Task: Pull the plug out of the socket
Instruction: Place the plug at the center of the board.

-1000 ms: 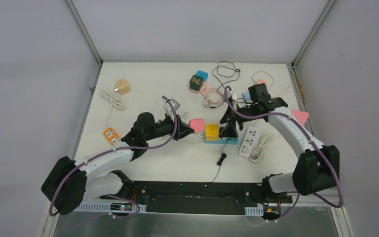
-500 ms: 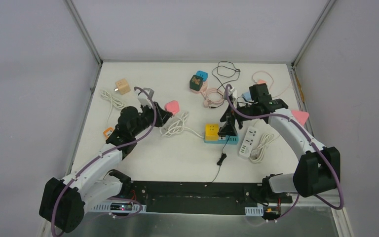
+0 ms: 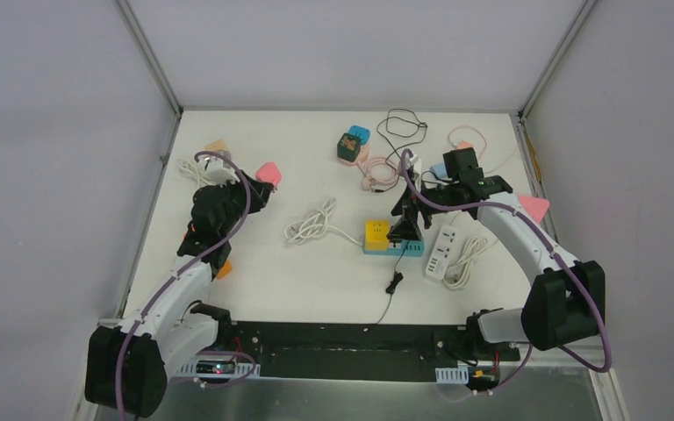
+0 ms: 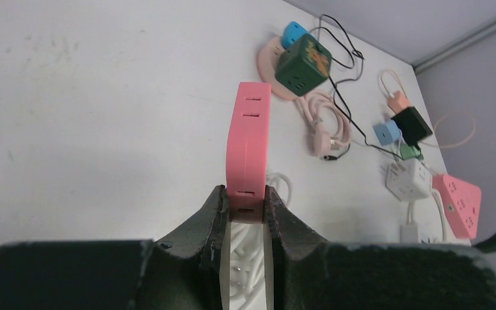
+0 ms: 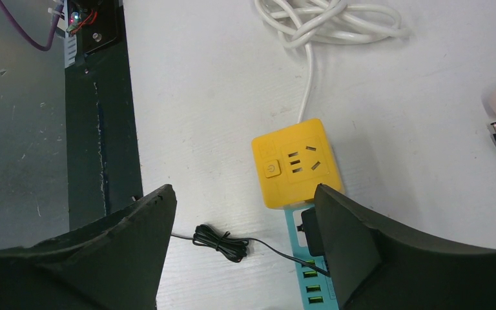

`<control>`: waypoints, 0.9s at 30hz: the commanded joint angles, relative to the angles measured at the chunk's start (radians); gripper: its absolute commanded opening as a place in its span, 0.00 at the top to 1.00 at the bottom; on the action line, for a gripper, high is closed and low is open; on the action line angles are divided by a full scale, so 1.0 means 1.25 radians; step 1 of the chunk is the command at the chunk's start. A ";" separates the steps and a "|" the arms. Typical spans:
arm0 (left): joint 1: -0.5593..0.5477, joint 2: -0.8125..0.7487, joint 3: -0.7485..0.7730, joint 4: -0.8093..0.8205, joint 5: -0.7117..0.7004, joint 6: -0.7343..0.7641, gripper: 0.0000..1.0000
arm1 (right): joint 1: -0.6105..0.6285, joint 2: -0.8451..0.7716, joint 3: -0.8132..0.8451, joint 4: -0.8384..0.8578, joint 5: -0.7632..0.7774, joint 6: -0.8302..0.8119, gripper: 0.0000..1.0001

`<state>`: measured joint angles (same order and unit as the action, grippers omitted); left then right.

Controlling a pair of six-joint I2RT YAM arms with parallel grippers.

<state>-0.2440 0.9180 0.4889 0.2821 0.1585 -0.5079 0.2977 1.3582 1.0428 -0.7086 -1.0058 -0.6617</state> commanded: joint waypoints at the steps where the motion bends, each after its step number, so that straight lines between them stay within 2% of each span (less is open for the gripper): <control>1: 0.071 0.031 -0.015 0.085 -0.023 -0.084 1.00 | -0.003 -0.023 0.001 0.017 -0.004 0.003 0.18; 9: 0.216 0.189 -0.023 0.198 0.007 -0.227 1.00 | -0.004 -0.021 0.004 0.009 -0.007 -0.002 0.18; 14: 0.252 0.305 -0.006 0.248 -0.012 -0.279 1.00 | -0.005 -0.017 0.007 -0.002 -0.011 -0.011 0.18; 20: 0.271 0.412 0.075 0.176 -0.066 -0.312 1.00 | -0.004 -0.013 0.011 -0.010 -0.009 -0.019 0.18; 27: 0.281 0.474 0.138 0.081 -0.122 -0.328 1.00 | -0.004 -0.009 0.011 -0.013 -0.011 -0.020 0.18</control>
<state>0.0937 1.4914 0.6025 0.4286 0.0753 -0.8860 0.2977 1.3582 1.0428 -0.7193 -1.0061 -0.6678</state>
